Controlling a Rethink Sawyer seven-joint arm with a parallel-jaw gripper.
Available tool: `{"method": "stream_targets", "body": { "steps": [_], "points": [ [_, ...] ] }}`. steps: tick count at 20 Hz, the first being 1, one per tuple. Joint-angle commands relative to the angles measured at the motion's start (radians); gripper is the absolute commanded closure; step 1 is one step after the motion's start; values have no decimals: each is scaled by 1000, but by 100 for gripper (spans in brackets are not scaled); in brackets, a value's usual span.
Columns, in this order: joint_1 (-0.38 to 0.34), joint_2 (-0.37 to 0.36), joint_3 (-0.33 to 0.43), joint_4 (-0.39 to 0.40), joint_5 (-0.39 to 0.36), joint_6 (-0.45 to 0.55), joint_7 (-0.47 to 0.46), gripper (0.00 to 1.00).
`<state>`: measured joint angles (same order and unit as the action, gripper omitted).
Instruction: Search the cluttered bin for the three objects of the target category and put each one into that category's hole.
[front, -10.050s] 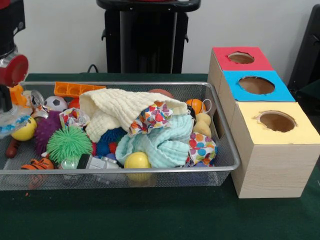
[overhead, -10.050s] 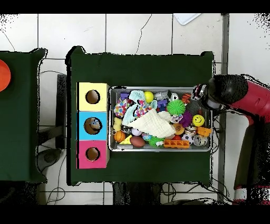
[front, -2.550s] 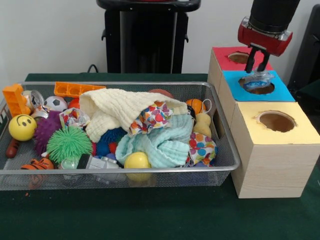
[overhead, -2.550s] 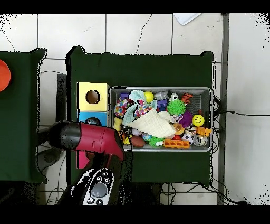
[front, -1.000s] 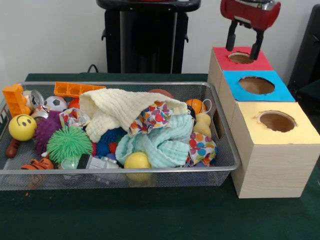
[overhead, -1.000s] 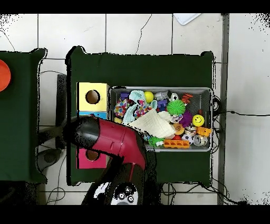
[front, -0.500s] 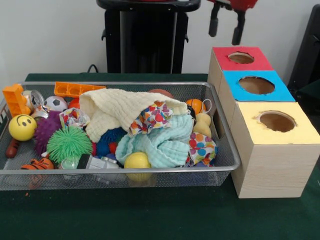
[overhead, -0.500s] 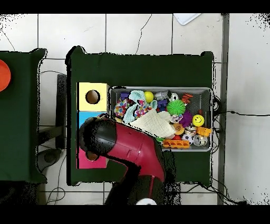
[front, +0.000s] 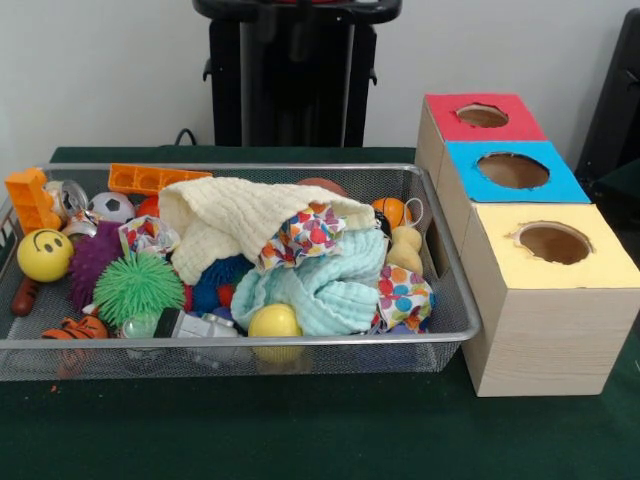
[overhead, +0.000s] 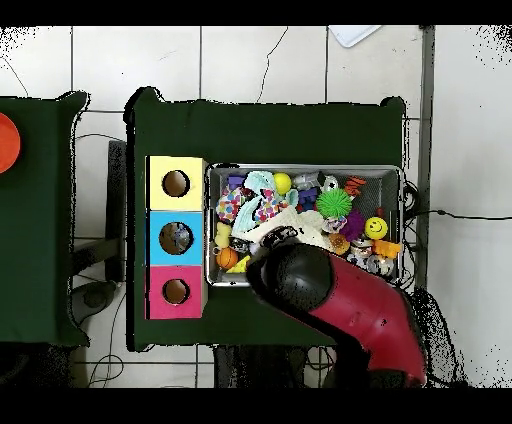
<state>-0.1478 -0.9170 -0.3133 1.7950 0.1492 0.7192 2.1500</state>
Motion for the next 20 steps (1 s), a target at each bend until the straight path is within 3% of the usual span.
{"method": "stream_targets", "body": {
  "steps": [1, 10, 20],
  "points": [
    [-189, -4, 154, 73, -136, -44, -342, 0],
    [-366, 81, 304, -64, -261, 14, -340, 0],
    [-439, 150, 398, -124, -370, 2, -270, 0]
  ]
}}
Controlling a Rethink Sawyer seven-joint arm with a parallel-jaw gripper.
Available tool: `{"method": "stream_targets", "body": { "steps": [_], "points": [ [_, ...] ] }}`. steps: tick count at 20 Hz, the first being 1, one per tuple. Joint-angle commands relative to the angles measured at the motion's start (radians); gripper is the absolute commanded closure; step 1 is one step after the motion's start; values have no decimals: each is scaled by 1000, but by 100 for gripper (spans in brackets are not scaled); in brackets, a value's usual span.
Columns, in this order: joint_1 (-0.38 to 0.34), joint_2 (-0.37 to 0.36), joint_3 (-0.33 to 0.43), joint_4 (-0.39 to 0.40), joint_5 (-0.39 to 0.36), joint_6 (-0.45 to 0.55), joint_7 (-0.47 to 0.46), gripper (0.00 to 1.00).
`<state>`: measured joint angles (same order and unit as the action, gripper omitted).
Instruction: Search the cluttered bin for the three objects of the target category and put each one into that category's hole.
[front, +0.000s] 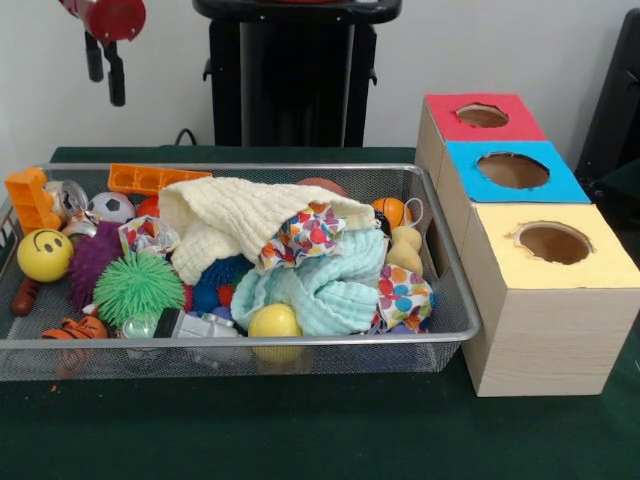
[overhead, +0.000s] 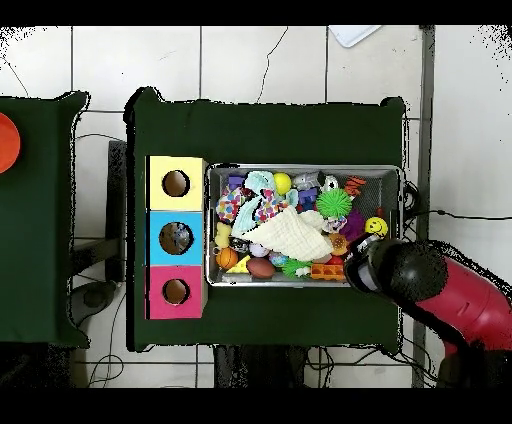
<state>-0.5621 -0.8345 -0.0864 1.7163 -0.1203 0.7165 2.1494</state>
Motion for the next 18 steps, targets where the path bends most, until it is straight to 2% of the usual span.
{"method": "stream_targets", "body": {
  "steps": [1, 8, 12, 18],
  "points": [
    [-23, 74, 172, -52, -111, 4, -255, 0],
    [-65, 119, 228, -121, -144, 79, -254, 0],
    [-62, 151, 237, -165, -167, 96, -229, 0],
    [-17, 153, 236, -194, -168, 137, -156, 0]
  ]
}}
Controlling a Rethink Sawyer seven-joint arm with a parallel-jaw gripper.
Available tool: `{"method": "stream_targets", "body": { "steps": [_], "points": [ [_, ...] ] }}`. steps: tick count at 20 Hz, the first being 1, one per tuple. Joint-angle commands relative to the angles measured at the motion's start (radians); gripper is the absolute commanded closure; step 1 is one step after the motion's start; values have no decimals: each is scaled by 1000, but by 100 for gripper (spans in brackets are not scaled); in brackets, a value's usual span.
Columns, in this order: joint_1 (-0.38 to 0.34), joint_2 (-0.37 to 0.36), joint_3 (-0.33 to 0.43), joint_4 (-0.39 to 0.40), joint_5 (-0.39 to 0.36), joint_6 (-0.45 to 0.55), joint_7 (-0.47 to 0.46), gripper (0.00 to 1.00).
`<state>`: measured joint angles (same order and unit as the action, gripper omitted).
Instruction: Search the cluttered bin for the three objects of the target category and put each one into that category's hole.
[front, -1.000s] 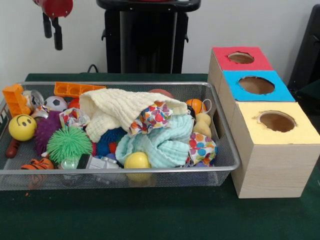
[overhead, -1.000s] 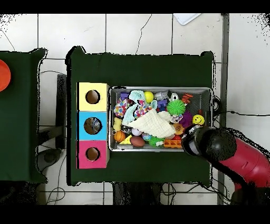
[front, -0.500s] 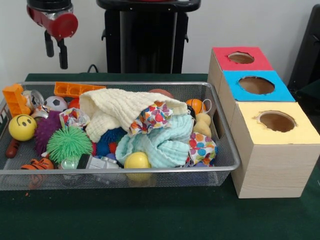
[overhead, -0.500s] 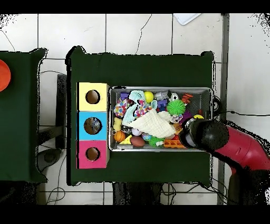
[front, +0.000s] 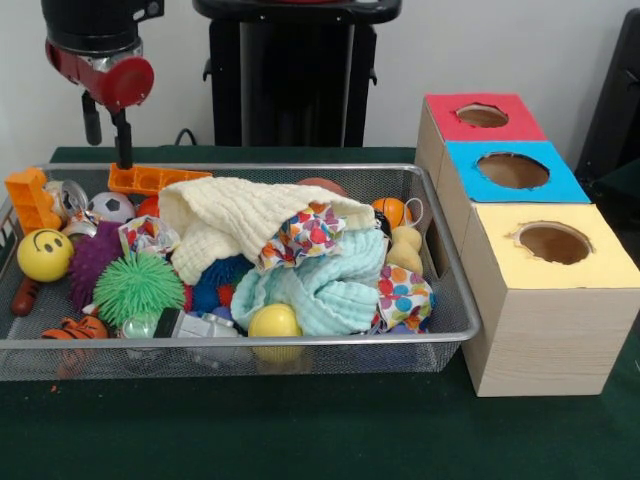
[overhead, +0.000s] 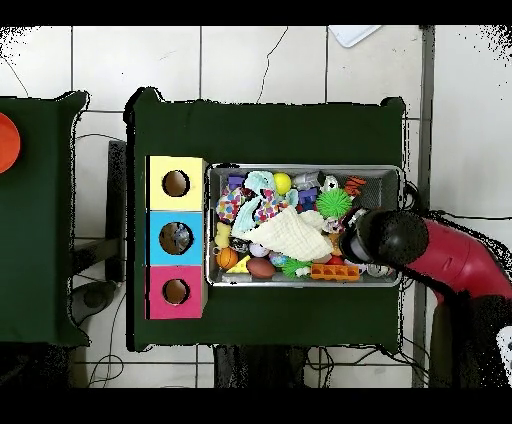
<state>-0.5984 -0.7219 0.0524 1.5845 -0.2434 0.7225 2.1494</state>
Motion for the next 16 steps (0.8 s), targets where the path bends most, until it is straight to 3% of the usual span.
{"method": "stream_targets", "body": {
  "steps": [1, 10, 16],
  "points": [
    [33, 41, 94, -69, -43, 141, -139, 0],
    [135, 39, 67, -90, 1, 192, -20, 0],
    [225, 17, 33, -63, 47, 199, 97, 0]
  ]
}}
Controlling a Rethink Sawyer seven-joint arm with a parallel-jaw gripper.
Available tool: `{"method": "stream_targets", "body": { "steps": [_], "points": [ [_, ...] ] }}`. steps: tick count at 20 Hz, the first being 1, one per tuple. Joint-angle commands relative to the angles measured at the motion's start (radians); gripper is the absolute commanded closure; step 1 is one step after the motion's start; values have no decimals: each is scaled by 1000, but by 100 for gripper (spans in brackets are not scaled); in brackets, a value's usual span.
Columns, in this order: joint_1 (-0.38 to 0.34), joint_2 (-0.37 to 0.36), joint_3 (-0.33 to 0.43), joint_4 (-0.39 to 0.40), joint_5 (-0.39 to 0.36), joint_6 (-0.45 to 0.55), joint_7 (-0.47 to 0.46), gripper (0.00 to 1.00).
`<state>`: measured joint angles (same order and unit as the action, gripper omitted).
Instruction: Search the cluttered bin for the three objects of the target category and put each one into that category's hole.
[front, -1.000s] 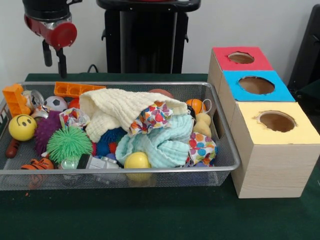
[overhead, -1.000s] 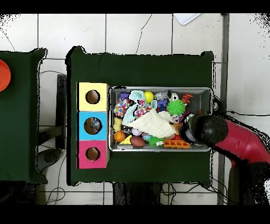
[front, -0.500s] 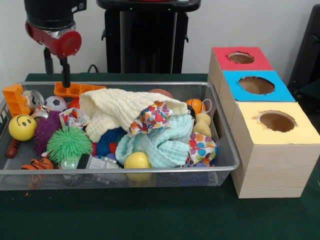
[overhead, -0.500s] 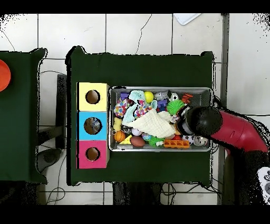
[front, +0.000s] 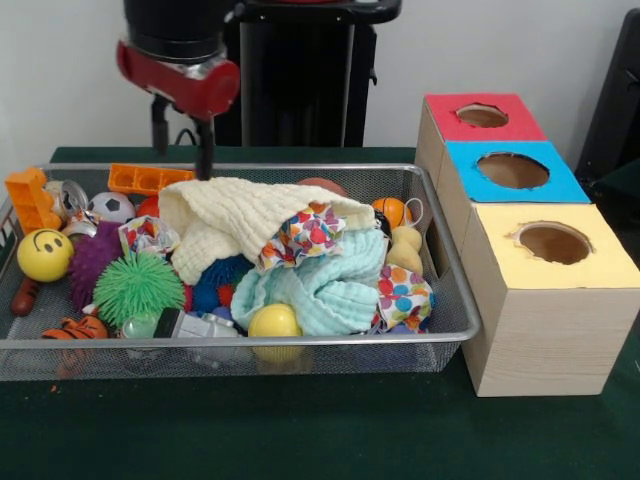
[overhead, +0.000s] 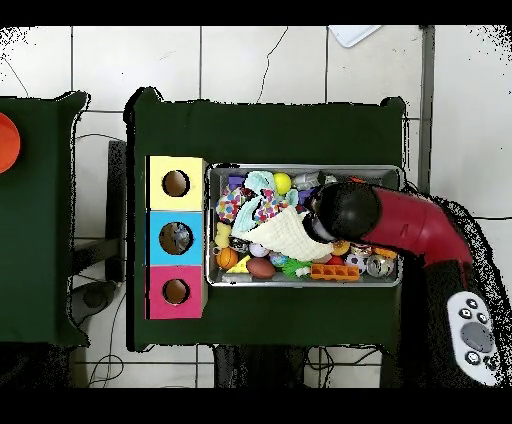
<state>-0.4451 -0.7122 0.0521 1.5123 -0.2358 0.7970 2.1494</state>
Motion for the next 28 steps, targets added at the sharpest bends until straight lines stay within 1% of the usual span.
{"method": "stream_targets", "body": {
  "steps": [1, 7, 11, 14, 16, 17, 19, 25, 28],
  "points": [
    [89, 7, 27, 16, 46, 120, 115, 0],
    [143, 0, -10, 79, 63, 47, 153, 0],
    [154, -7, -22, 116, 81, 10, 158, 0],
    [150, -6, -29, 135, 84, -17, 143, 0],
    [132, 29, -28, 143, 68, -82, 128, 0],
    [123, 62, -33, 138, 48, -127, 126, 0],
    [113, 87, -39, 140, 32, -160, 120, 0],
    [97, 101, -51, 179, 32, -188, 103, 0],
    [95, 119, -50, 184, 37, -210, 105, 0]
  ]
}}
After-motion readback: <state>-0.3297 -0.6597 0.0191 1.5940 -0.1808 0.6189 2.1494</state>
